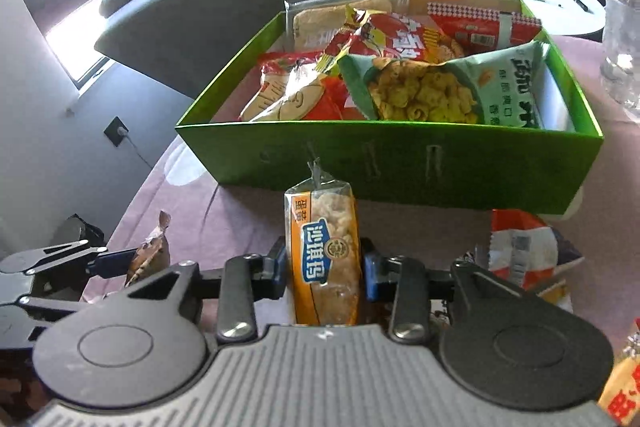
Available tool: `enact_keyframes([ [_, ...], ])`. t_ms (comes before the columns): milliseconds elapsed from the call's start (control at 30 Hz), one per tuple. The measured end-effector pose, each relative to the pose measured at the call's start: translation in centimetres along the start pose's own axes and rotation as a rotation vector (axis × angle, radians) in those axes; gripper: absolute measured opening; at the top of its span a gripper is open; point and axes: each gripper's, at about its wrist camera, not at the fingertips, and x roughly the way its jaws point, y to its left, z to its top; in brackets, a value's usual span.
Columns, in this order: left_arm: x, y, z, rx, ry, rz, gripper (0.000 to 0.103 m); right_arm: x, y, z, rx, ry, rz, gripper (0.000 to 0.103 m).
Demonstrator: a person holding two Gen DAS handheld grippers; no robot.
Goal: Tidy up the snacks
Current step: 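Close the right gripper on the orange-labeled pastry pack and lift it, then lower the pastry pack into the green box with the right gripper while the left lowers the nut pack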
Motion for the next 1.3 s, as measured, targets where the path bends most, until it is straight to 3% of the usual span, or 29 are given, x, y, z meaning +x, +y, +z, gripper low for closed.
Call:
enact_keyframes([
  [600, -1.9, -2.4, 2.6, 0.067, -0.075, -0.019, 0.05, -4.0, 0.3, 1.2, 0.017, -0.103, 0.092, 0.041],
  [1300, -0.1, -4.9, 10.4, 0.16, -0.169, -0.023, 0.05, -5.4, -1.0, 7.3, 0.041, -0.243, 0.099, 0.041],
])
